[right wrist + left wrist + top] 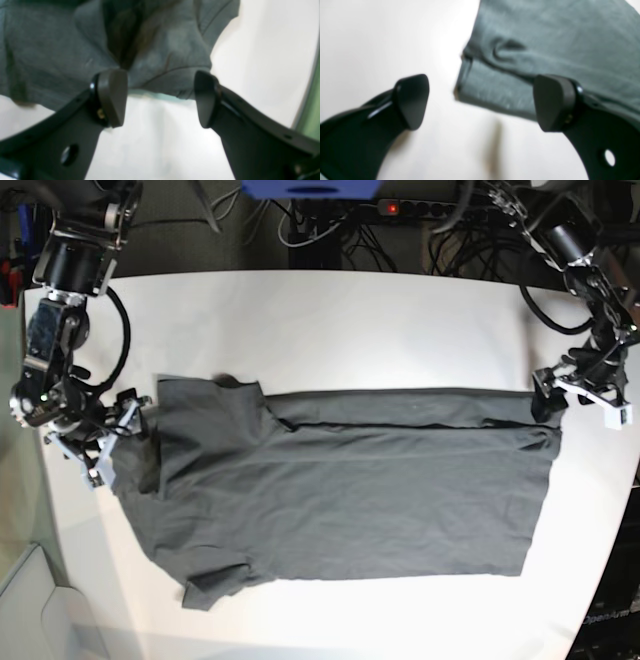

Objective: Layout the t-shirt on the table in an organized manner, then fold the t-shirt properly
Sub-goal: 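Release the folded edge corners and regrasp them with both grippers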

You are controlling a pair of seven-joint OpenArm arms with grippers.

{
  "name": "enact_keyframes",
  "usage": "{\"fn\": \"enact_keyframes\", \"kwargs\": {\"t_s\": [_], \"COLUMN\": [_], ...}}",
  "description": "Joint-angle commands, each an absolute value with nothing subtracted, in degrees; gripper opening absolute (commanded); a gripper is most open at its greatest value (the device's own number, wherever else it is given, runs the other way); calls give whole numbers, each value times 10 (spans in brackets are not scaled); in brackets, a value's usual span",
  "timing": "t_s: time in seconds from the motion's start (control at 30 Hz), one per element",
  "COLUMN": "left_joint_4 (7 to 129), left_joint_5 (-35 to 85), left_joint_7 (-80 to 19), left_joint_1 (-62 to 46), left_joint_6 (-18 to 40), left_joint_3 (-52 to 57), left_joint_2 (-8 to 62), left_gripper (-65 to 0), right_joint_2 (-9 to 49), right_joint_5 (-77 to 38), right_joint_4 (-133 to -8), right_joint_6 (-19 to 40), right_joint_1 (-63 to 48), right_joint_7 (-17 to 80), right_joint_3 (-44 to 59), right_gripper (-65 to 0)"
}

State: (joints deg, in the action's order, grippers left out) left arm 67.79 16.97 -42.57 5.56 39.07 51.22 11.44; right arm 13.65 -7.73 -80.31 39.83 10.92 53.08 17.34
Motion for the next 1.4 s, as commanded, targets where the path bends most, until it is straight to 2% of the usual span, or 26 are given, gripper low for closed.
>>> {"fn": "enact_keyframes", "kwargs": {"t_s": [0.0,0.33,0.8,0.83,0.93,1.03,1.1,1.13,1.37], "left_joint_4": [674,615,611,611,610,610,610,610,610], "left_joint_5": [182,184,187,187,187,184,183,184,183], "left_joint_7": [-407,-354,-354,-356,-357,-359,-358,-358,-359], "left_joint_1": [64,70,80,80,81,84,84,84,80], "left_joint_6": [393,393,398,399,399,396,394,394,393], "left_joint_3": [513,453,444,444,444,444,444,444,444], "left_joint_2": [129,131,131,131,131,131,129,129,131], "left_gripper": [0,0,0,-37,-222,-452,-566,-581,-567], "right_joint_2": [145,153,164,164,164,164,164,164,164], "right_joint_5": [-84,-84,-84,-84,-84,-84,-84,-84,-84], "right_joint_4": [-814,-814,-814,-814,-810,-810,-809,-809,-759], "right_joint_6": [400,400,400,400,400,400,400,400,400], "right_joint_1": [118,110,109,111,114,114,114,115,126], "right_joint_7": [517,519,517,517,516,516,516,516,474], "right_joint_3": [175,176,198,208,220,220,220,220,218], "right_gripper": [-227,-227,-227,-227,-227,-227,-226,-225,-225]}}
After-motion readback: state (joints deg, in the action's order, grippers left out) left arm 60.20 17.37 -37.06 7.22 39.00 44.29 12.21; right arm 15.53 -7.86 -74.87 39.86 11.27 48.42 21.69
